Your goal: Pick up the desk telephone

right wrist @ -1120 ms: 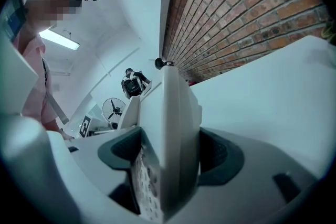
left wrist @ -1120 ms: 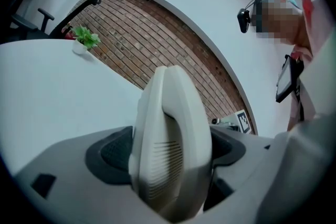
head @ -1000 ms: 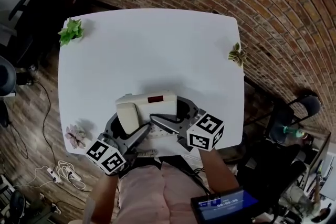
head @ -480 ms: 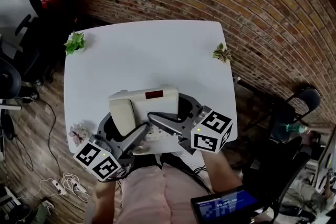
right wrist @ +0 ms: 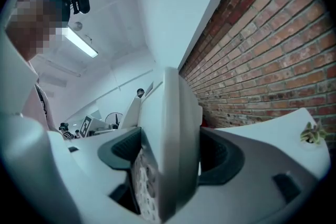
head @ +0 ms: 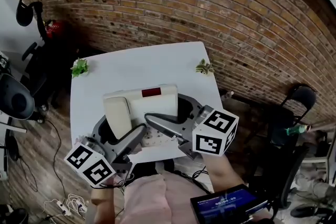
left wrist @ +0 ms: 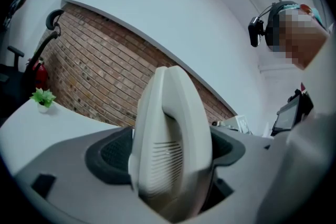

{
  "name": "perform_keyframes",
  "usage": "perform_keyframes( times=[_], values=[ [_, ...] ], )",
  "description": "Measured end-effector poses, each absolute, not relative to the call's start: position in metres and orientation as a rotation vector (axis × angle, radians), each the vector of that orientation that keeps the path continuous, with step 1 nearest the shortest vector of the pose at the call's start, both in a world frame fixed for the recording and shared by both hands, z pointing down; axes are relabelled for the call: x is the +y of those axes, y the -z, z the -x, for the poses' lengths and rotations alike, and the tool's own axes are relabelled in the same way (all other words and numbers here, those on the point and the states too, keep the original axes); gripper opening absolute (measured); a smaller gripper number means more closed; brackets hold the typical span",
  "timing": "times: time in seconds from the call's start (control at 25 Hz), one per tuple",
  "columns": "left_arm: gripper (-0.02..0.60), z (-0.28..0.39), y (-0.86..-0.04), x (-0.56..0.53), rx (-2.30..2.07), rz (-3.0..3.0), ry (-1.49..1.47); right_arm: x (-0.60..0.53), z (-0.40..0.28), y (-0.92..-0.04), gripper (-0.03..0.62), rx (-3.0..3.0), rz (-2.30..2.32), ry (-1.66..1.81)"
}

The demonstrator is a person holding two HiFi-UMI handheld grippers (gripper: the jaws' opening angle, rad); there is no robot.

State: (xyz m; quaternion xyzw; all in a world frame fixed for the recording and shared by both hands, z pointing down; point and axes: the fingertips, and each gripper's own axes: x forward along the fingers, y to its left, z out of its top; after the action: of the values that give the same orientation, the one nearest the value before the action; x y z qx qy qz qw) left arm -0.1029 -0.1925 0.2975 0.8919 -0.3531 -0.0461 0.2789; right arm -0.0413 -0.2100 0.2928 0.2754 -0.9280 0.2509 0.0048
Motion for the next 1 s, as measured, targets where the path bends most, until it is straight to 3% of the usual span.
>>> perform_keyframes(
  times=[1.0],
  values=[
    [0.433, 0.08, -0.269, -0.178, -0.969, -2.418, 0.124, -0.195, 0.018, -0.263, 0.328, -2.963, -0.883, -0.729]
  ],
)
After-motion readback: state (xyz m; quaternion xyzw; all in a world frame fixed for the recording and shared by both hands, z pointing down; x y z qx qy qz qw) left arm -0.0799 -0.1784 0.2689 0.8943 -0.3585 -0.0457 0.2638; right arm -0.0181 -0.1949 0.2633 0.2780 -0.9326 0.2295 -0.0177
